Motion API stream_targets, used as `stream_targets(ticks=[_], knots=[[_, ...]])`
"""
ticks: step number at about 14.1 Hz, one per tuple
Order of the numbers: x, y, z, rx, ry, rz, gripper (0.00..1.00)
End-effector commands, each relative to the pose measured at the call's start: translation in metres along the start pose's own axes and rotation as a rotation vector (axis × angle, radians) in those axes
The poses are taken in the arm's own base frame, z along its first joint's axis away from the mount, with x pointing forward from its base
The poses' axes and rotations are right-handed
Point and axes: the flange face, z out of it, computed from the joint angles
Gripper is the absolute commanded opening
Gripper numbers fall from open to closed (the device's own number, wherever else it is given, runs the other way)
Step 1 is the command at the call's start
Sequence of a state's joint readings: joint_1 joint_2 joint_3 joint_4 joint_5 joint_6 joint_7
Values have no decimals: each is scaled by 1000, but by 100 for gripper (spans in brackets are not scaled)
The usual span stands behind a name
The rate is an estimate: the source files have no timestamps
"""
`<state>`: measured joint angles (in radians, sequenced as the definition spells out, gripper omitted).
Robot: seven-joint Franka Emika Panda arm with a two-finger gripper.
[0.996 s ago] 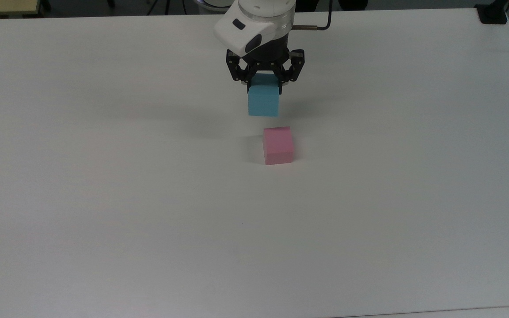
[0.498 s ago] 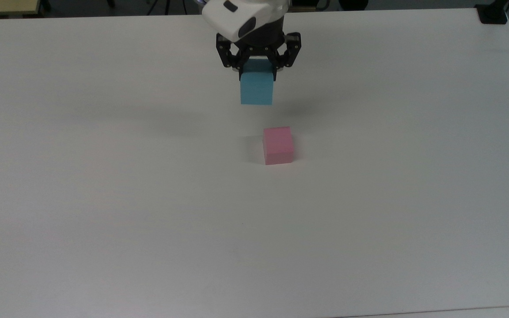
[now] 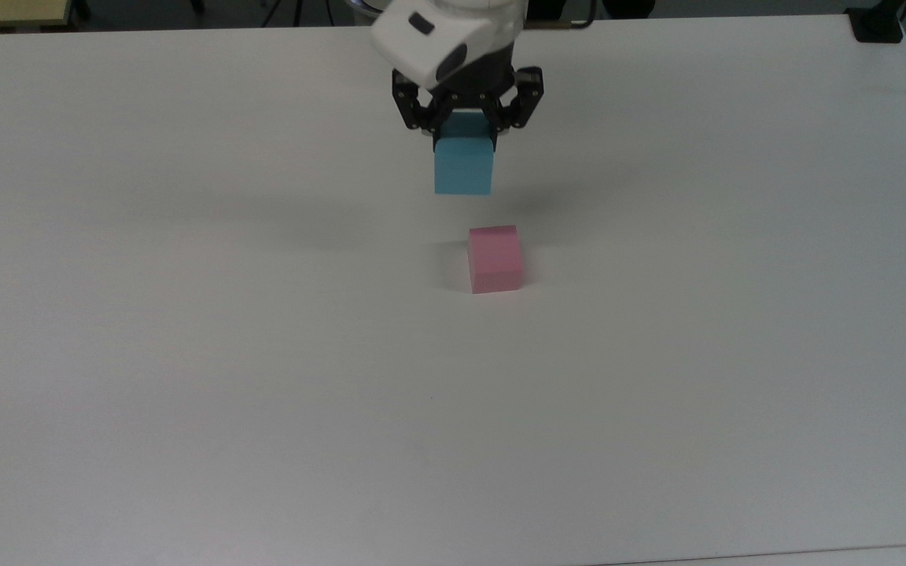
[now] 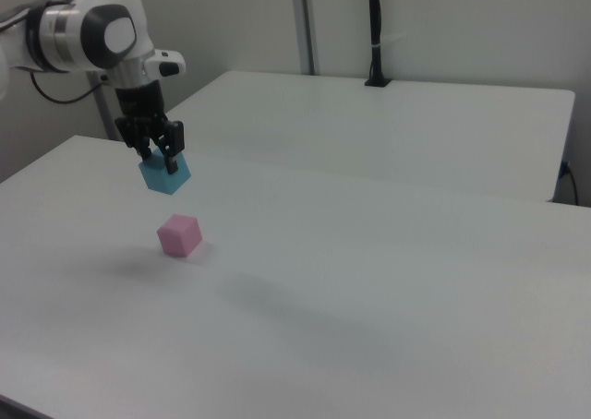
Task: Put blue cube on pink cube
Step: 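Lower the light-blue cube onto the top of the pink cube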
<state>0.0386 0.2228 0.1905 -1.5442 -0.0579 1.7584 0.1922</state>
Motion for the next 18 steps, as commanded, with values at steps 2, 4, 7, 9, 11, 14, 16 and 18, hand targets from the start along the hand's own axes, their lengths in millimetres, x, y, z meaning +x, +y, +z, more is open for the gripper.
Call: stream_targets(ticks=[2, 4, 7, 9, 11, 14, 16, 18], knots=[[9, -21, 18, -17, -30, 18, 56], [12, -27, 29, -17, -40, 9, 56], [20, -33, 46, -21, -10, 34, 55], [24, -51, 62, -41, 11, 62, 55], [25, -54, 80, -61, 12, 65, 55], [25, -56, 94, -65, 9, 63, 55], [22, -57, 108, -78, 5, 54, 55], [20, -57, 117, -88, 5, 46, 55]])
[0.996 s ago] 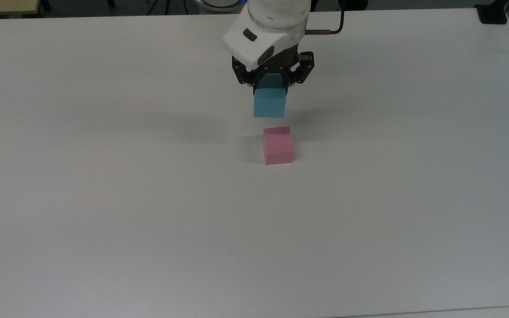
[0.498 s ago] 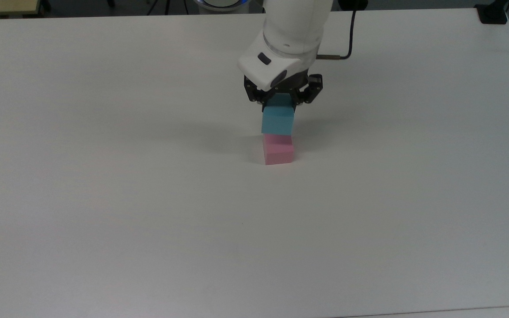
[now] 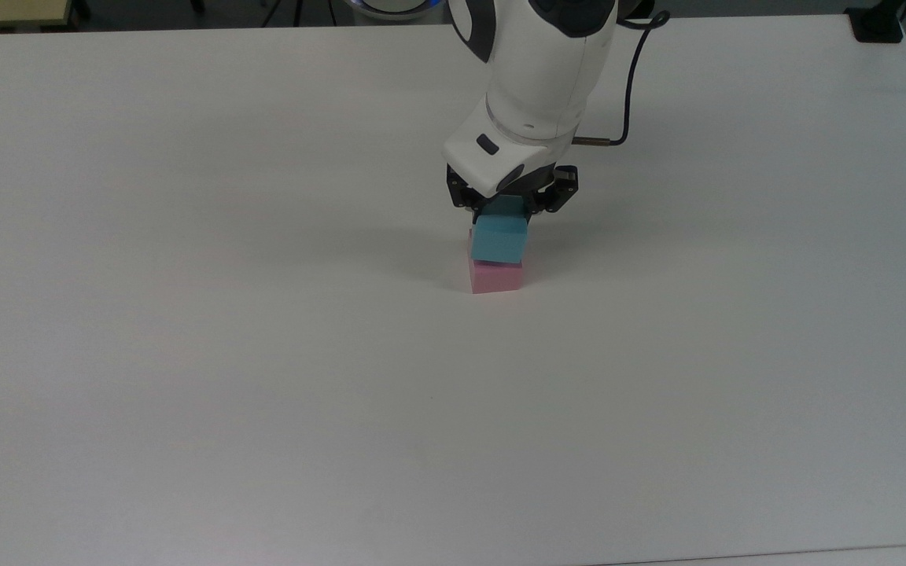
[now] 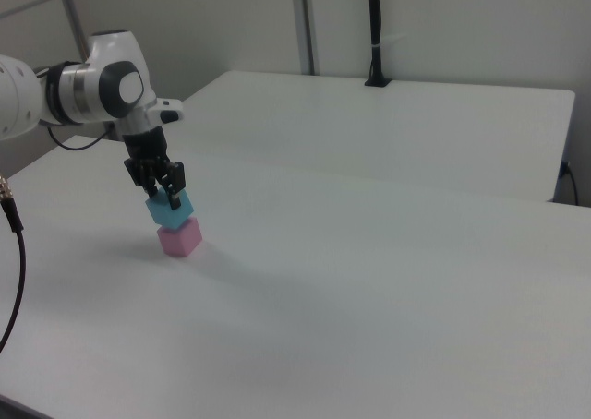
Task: Put blue cube on pink cube
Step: 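Lower the light-blue cube onto the top of the pink cube, then open the gripper to release the light-blue cube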
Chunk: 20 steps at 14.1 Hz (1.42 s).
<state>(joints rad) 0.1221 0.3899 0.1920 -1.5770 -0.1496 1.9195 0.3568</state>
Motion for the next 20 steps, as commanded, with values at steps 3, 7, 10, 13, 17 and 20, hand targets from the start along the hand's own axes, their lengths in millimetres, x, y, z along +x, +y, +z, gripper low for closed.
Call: stream_targets(ticks=[3, 7, 10, 13, 17, 20], knots=[[-8, -3, 14, -44, 16, -7, 55], [-8, -4, 13, -63, 26, 40, 100], [-8, -5, 13, -71, 32, 58, 100], [-8, -2, 6, -69, 35, 69, 100], [-11, 32, -44, -66, 66, 154, 100], [-20, 72, -86, -73, 78, 221, 100]])
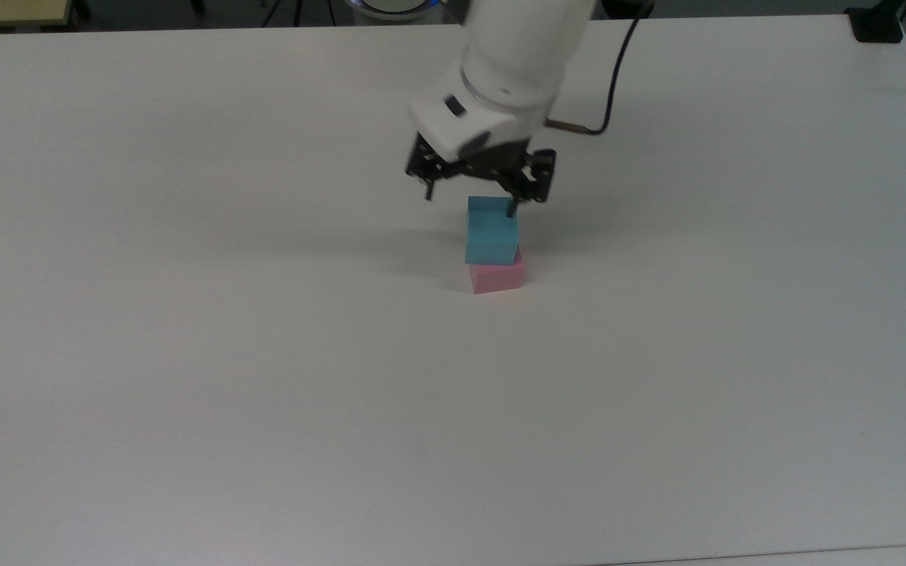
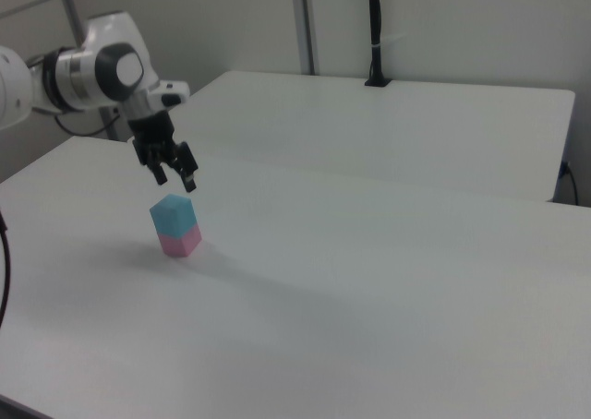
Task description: Put blue cube on pink cube
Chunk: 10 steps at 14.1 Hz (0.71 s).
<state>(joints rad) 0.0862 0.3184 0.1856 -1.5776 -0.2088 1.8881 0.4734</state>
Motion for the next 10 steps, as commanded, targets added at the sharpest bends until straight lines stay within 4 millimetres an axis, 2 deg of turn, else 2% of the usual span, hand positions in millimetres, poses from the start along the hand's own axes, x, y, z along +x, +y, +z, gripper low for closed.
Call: stream_targets(ticks=[1, 3, 4, 7, 8, 10], knots=[[-11, 57, -57, -20, 17, 97, 100], [-13, 88, -81, -21, 41, 127, 100], [-18, 114, -98, -27, 47, 141, 100], [-36, 161, -138, -5, 51, 73, 100], [-49, 193, -158, 45, 50, 38, 100], [-59, 226, -176, 110, 66, 17, 100]])
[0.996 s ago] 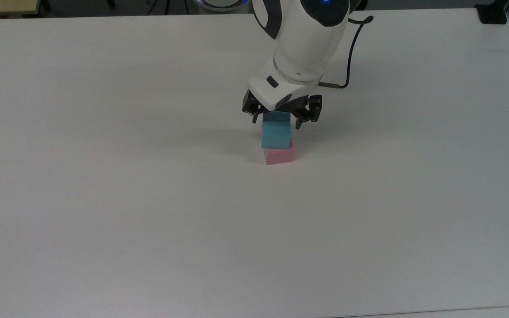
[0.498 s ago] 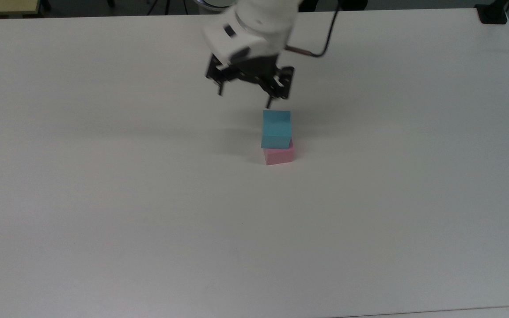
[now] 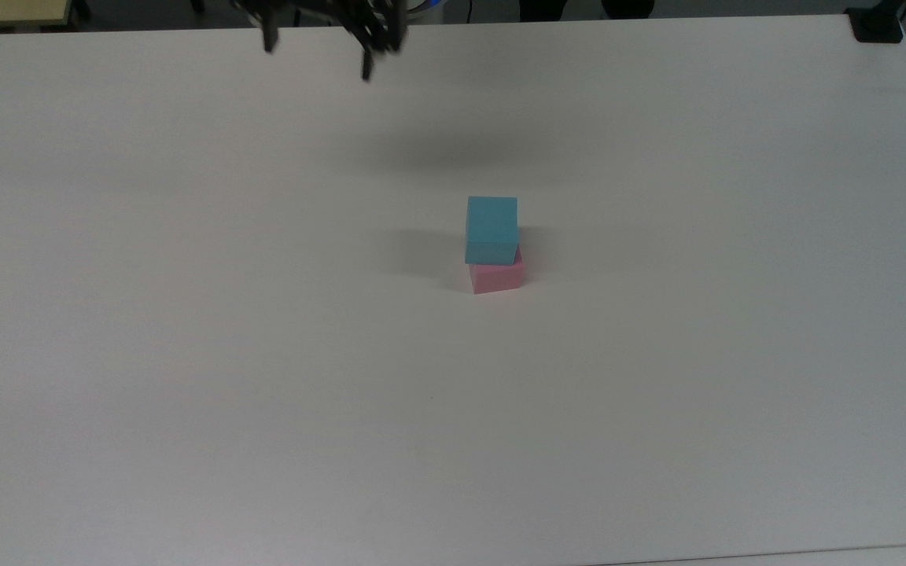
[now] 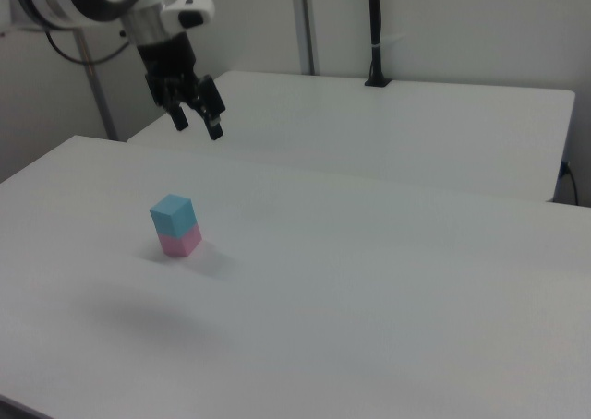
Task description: Put blue cube on pink cube
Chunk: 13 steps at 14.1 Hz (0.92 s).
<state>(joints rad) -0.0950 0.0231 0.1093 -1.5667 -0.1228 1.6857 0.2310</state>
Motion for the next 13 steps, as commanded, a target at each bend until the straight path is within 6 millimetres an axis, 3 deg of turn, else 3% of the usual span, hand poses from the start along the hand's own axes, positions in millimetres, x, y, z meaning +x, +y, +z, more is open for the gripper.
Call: stream_targets(ticks=[1, 6, 9, 13], knots=[[-21, 53, -34, 93, 16, -43, 100], [-19, 73, -30, 75, 16, -144, 100], [-21, 85, -28, 61, -6, -126, 100], [-26, 86, -29, 69, -32, -50, 100]])
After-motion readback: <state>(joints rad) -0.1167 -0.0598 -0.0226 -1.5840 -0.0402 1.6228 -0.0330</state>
